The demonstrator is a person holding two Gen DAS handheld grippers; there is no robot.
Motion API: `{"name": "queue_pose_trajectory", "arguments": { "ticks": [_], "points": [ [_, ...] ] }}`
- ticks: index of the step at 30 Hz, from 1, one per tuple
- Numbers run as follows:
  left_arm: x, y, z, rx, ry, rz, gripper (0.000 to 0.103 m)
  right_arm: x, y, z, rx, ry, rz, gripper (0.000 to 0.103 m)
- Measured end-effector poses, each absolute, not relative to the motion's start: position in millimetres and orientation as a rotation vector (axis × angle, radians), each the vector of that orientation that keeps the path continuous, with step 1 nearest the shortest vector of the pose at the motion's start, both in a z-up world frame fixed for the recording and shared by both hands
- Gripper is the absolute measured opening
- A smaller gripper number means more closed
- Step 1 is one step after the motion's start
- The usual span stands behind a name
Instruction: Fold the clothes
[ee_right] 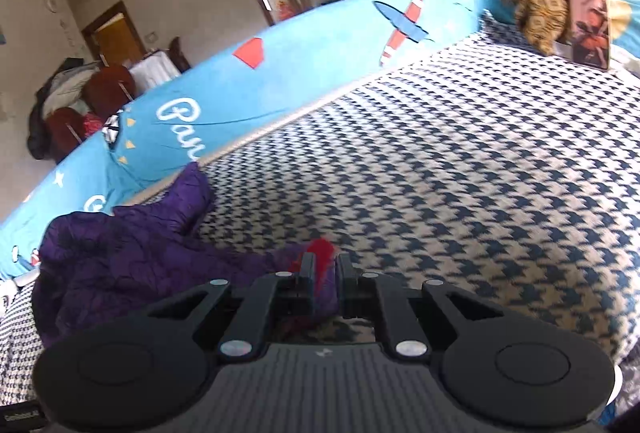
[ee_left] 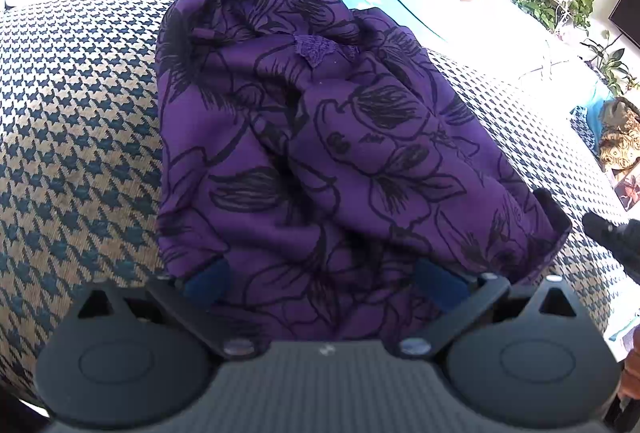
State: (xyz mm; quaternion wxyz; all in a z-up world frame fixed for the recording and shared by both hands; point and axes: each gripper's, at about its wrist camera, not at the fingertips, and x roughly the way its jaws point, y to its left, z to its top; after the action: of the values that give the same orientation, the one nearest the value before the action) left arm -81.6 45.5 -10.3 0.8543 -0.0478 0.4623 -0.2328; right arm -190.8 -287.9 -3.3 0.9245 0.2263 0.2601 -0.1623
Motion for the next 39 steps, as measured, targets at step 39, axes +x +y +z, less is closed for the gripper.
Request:
{"name": "queue_pose_trajectory", "arguments": {
  "ticks": [39],
  "points": [
    [-137,24,-21,0.141,0.911,-0.573,0.103,-174,-316,12,0.488,0.388,-0.485,0.013]
  ]
}}
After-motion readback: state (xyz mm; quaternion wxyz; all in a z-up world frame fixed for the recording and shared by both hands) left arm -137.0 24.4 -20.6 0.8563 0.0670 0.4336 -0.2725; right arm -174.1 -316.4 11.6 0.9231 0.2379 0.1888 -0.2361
